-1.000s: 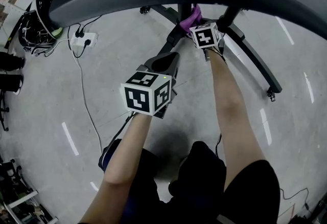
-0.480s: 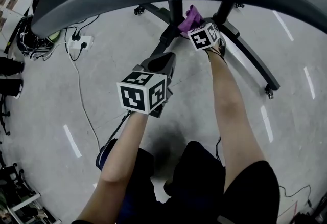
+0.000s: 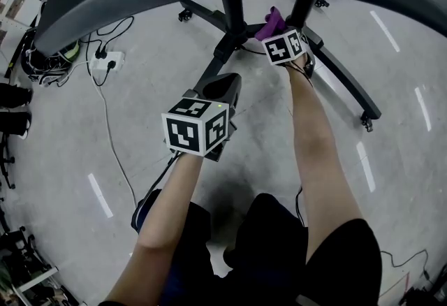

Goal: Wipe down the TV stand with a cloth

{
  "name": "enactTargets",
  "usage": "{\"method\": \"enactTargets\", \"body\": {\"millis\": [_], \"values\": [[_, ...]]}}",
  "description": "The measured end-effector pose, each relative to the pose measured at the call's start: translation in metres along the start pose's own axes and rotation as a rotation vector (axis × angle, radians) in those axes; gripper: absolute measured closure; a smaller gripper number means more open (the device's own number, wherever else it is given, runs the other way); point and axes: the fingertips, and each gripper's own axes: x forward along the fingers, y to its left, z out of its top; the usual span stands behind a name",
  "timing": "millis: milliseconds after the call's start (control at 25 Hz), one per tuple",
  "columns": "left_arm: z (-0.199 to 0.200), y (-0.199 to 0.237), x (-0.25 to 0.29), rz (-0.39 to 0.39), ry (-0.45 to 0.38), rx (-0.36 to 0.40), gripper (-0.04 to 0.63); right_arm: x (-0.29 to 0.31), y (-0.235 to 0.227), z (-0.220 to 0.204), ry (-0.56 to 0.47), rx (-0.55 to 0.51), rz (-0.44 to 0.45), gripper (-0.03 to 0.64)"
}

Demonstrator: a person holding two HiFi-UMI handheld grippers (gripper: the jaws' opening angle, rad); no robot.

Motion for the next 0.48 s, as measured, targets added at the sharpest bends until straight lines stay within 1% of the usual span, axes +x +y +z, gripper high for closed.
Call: {"method": "enactTargets", "body": {"millis": [240, 360, 480], "values": [[-0.001, -0.005, 0.001, -0.01, 0.005, 0.007, 0.588, -0.003, 0.001, 0.0, -0.025, 0.013, -0.019, 0.539], [-0.003, -0.008, 0.0, -0.026, 0.011, 0.02, 0.588, -0.011, 0.005, 0.005, -0.06, 0.05, -0.017, 0.54], [-0.004, -0.007, 0.003, -0.035, 0.013, 0.012, 0.588, -0.023, 0.011, 0.019, -0.115, 0.042, -0.011, 0.539]]}}
